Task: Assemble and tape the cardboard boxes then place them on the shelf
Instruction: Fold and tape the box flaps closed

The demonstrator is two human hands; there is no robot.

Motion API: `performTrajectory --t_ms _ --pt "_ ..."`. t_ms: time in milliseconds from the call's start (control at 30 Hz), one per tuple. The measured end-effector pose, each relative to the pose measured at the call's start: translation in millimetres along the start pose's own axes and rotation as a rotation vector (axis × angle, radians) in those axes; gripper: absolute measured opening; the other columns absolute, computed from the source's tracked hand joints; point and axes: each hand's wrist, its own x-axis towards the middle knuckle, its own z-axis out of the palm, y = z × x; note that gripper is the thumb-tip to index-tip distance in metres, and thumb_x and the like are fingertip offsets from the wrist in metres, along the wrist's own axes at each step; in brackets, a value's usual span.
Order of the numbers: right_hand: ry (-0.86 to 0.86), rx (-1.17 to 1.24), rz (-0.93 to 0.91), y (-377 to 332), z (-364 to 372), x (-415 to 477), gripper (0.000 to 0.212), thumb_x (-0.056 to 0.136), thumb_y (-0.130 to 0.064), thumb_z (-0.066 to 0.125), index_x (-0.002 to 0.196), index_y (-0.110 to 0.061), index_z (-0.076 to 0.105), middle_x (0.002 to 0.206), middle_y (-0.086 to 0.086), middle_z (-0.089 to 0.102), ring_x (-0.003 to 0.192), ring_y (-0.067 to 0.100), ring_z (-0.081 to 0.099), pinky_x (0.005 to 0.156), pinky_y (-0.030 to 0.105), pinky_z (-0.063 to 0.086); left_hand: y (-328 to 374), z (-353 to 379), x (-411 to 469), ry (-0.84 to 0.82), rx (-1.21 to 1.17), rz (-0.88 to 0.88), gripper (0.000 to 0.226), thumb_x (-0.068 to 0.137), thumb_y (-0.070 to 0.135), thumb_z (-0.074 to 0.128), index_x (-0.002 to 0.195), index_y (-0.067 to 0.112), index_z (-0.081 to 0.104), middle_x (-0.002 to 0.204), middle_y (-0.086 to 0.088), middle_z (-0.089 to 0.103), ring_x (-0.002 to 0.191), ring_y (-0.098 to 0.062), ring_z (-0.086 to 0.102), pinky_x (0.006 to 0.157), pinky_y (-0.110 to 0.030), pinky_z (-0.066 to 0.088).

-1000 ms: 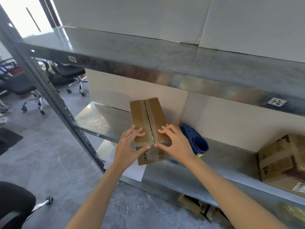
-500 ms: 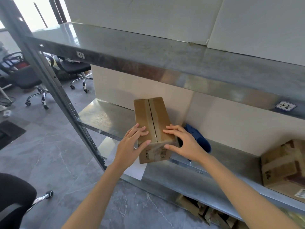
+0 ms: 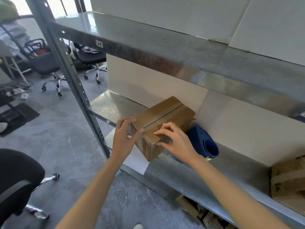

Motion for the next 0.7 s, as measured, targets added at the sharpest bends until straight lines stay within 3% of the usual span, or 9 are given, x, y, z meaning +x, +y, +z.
performTrajectory --t_ms 100,167,233,333,433,500,567,700 --pt "0.038 -0.053 -0.039 -5 7 7 0.038 0.081 -0.035 0.075 0.117 -0.025 0.068 0.114 -0.006 0.055 0.106 0.012 0.054 0.086 0.035 0.055 7 9 -13 -0.107 -0.031 -0.119 0.091 0.064 0.079 0.069 0.136 0.028 0.049 0.153 0.016 0.023 0.137 -0.009 0.037 0.105 -0.038 0.047" --pt "0.034 -0.029 -0.038 -5 9 10 0.037 0.084 -0.040 0.068 0.118 -0.026 0.067 0.116 -0.008 0.055 0.108 0.009 0.053 0.086 0.032 0.055 10 14 -16 -0.154 0.002 -0.133 0.111 0.056 0.087 0.067 0.146 0.029 0.040 0.160 0.020 0.006 0.147 -0.012 0.023 0.111 -0.037 0.038" --pt "-0.012 0.046 -0.026 -1 10 14 0.036 0.087 -0.033 0.069 0.121 -0.026 0.066 0.120 -0.010 0.053 0.116 0.007 0.051 0.093 0.028 0.052 11 15 -15 -0.153 0.037 -0.127 0.114 0.056 0.084 0.068 0.150 0.027 0.035 0.163 0.019 0.002 0.149 -0.009 0.018 0.113 -0.034 0.034" --pt "-0.045 0.030 -0.028 14 5 17 0.039 0.086 -0.022 0.072 0.125 -0.025 0.064 0.129 -0.009 0.051 0.135 0.006 0.038 0.106 0.028 0.039 7 5 -6 -0.125 0.033 -0.140 0.100 0.063 0.063 0.075 0.148 0.025 0.041 0.164 0.010 0.014 0.147 -0.009 0.021 0.114 -0.037 0.036" --pt "0.057 -0.062 0.080 35 -8 20 0.045 0.086 -0.027 0.072 0.129 -0.028 0.060 0.142 -0.009 0.043 0.143 0.014 0.029 0.110 0.036 0.035 -2 -15 8 -0.114 0.007 -0.117 0.074 0.073 0.035 0.084 0.139 0.022 0.054 0.157 0.006 0.032 0.141 -0.014 0.036 0.104 -0.038 0.047" --pt "0.076 -0.094 0.187 51 -16 20 0.056 0.086 -0.029 0.072 0.138 -0.031 0.052 0.150 -0.008 0.033 0.144 0.018 0.025 0.113 0.040 0.031 -8 -29 18 -0.092 0.000 -0.086 0.053 0.079 0.019 0.082 0.127 0.019 0.062 0.150 0.007 0.042 0.133 -0.014 0.044 0.097 -0.035 0.052" --pt "0.022 -0.041 0.260 62 -18 20 0.068 0.086 -0.029 0.074 0.145 -0.034 0.042 0.155 -0.009 0.025 0.143 0.013 0.023 0.114 0.036 0.027 -15 -39 28 -0.094 0.001 -0.062 0.039 0.083 0.011 0.078 0.119 0.015 0.066 0.146 0.006 0.047 0.126 -0.014 0.049 0.092 -0.031 0.055" --pt "0.039 0.101 0.301 61 -7 22 0.063 0.088 -0.026 0.072 0.144 -0.036 0.044 0.148 -0.010 0.032 0.129 -0.004 0.031 0.112 0.027 0.029 -27 -50 51 -0.134 0.007 -0.005 0.033 0.085 0.003 0.074 0.115 0.016 0.066 0.141 0.003 0.051 0.120 -0.022 0.056 0.080 -0.013 0.052"
